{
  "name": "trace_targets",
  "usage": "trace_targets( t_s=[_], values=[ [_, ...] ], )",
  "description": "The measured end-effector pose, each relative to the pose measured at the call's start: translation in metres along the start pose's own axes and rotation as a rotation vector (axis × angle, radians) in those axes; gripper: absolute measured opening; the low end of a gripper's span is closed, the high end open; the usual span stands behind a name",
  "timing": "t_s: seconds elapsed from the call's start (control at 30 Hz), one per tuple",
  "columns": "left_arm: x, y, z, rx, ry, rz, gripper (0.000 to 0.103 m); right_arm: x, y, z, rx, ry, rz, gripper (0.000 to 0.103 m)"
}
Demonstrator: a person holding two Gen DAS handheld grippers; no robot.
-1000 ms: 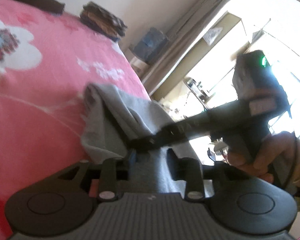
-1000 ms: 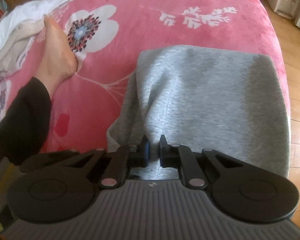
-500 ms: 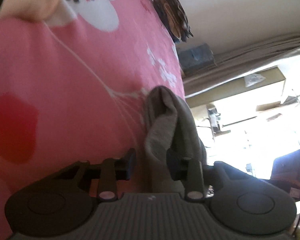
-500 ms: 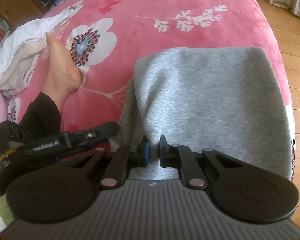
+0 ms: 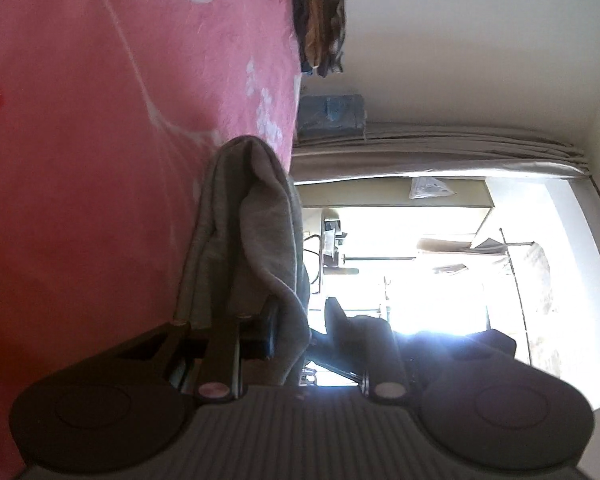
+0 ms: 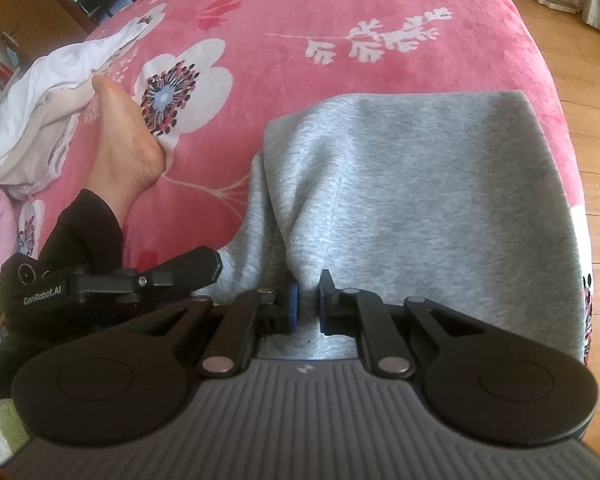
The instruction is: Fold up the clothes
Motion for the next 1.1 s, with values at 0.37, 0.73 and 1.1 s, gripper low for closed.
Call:
trace_targets(
  t_s=[0.37, 0.73, 1.1],
  values=[
    [-0.014, -0.001, -0.013, -0.469, 0.565, -0.059, 0.013, 0.001, 0.000, 0.000, -0.002, 0.013, -0.007, 0.008],
    [-0.057, -0.053, -0.038, -1.267, 0.967, -0.094, 0.014, 0.001, 0.000, -0.002, -0.012, 0.012, -0.008, 0.008],
    [0.015, -0.021, -0.031, -0.891, 0.915, -0.113, 0.029, 0.001, 0.001, -0.004, -0.028, 0.042, -0.012, 0.008]
  ],
)
Point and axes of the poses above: each gripper's, at about its wrist camera, not at the fingertips, and x roughly against the way its jaws point, z to its left, y to its top, the point moved 10 cm from there along -x, roughly the way its jaws point, and after that the axes turned 10 degrees about z, right-handed, at the moved point
